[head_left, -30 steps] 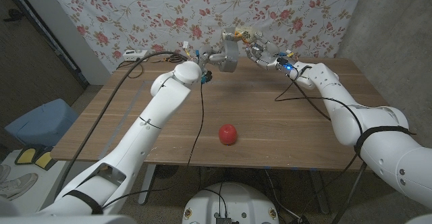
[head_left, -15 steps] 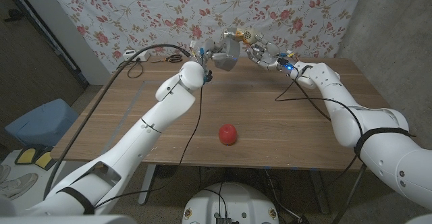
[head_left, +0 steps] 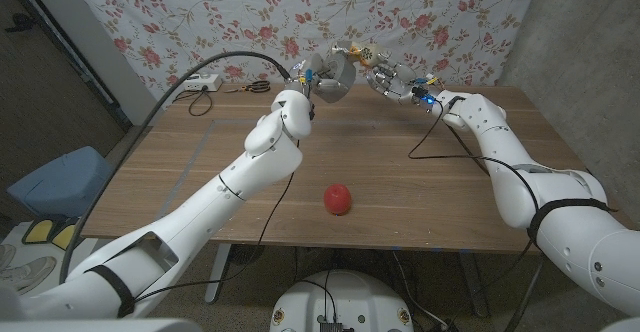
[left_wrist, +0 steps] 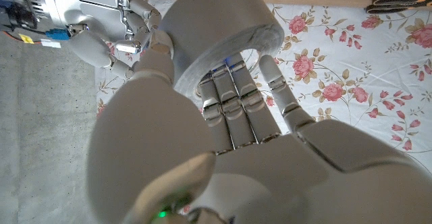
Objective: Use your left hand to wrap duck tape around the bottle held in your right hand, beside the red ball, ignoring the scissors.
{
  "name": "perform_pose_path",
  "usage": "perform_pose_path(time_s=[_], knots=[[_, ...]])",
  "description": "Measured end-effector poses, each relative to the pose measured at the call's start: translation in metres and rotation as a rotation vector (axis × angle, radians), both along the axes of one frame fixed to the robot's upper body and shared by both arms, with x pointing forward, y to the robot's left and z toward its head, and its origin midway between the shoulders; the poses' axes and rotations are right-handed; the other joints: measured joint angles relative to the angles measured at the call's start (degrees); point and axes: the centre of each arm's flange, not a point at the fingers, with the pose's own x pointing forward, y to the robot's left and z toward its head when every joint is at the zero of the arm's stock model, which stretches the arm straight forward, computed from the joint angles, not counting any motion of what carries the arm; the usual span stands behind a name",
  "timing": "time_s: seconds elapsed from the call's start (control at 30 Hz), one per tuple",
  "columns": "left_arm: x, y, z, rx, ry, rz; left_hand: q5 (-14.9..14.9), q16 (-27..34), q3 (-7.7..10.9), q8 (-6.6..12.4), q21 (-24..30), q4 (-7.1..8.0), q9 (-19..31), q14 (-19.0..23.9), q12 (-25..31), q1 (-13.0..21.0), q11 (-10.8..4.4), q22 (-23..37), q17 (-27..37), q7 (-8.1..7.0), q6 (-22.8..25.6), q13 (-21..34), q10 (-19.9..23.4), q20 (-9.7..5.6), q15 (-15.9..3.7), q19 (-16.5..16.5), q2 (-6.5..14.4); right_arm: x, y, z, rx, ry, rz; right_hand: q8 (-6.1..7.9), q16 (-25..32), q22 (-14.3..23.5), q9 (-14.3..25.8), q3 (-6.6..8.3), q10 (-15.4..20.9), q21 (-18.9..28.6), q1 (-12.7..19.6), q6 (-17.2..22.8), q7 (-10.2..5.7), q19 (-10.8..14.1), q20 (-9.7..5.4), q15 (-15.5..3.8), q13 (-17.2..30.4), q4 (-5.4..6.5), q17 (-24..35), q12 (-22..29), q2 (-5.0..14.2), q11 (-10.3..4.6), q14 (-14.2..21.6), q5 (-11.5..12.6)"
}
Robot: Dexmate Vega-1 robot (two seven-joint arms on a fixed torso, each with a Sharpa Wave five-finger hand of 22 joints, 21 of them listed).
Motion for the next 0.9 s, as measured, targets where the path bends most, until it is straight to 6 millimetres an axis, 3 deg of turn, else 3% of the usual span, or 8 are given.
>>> perform_pose_path(time_s=[0.9], knots=[[0.005, 0.003, -0.003, 0.082, 0.218, 0.018, -0.20, -0.39, 0.65, -0.01, 0.00, -0.65, 0.22, -0.22, -0.01, -0.07, 0.02, 0.01, 0.43, -0.16, -0.18, -0.03, -0.01, 0.00, 0.22, 0.00, 0.07, -0.021, -0.010, 0.005, -0.428, -0.245, -0.309, -0.01, 0.45, 0.01, -0.55, 0.98, 0.00, 0.22, -0.37, 0.01, -0.01, -0.68, 0.25, -0.14, -0.35, -0.94, -0.24, -0.45, 0.37, 0.00, 0.32, -1.29]])
